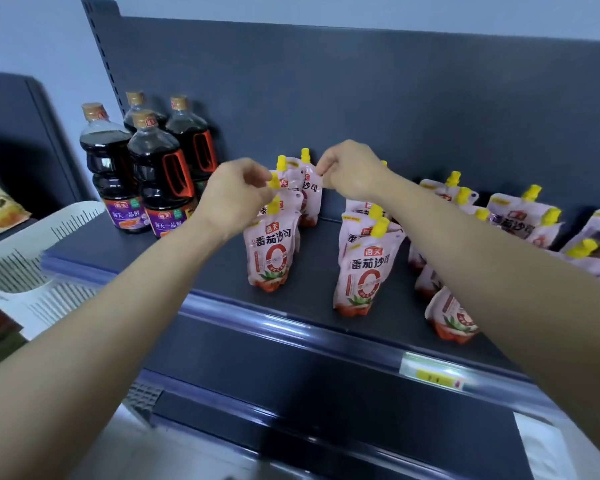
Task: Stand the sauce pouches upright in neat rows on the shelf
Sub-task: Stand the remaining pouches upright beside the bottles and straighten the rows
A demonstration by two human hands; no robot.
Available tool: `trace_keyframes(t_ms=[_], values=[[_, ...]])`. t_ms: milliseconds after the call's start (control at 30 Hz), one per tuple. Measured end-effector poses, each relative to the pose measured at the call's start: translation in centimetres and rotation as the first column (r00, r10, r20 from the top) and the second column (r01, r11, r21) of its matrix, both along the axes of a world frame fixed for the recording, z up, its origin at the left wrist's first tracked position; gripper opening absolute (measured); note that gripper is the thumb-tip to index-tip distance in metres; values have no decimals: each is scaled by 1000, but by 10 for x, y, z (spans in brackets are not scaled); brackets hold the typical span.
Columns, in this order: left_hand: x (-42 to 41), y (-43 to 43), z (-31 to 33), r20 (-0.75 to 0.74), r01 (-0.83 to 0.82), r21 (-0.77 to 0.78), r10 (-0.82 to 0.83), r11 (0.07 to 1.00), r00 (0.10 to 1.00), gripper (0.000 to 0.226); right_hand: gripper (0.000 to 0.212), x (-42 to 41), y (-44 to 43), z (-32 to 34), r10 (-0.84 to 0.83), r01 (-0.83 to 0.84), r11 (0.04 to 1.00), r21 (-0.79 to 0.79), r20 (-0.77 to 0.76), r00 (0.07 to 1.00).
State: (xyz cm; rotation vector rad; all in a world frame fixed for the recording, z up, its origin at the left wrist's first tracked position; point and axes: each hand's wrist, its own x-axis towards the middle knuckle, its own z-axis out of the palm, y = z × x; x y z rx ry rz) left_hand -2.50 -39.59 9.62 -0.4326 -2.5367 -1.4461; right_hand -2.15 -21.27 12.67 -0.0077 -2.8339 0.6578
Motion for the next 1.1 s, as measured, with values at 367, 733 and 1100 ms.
trace_keyframes(t_ms=[367,733,1100], values=[[37,117,56,-254,460,-75,-463,885,849,15,31,82,108,54,-270,296,932,207,-147,952],[83,250,69,-282,793,-189,-805,579,521,17,45,210,221,60,-662,667,721,188,-95,743],[152,366,54,-235,778,-228,-809,585,539,12,42,271,339,39,-618,620,768,159,-72,783]])
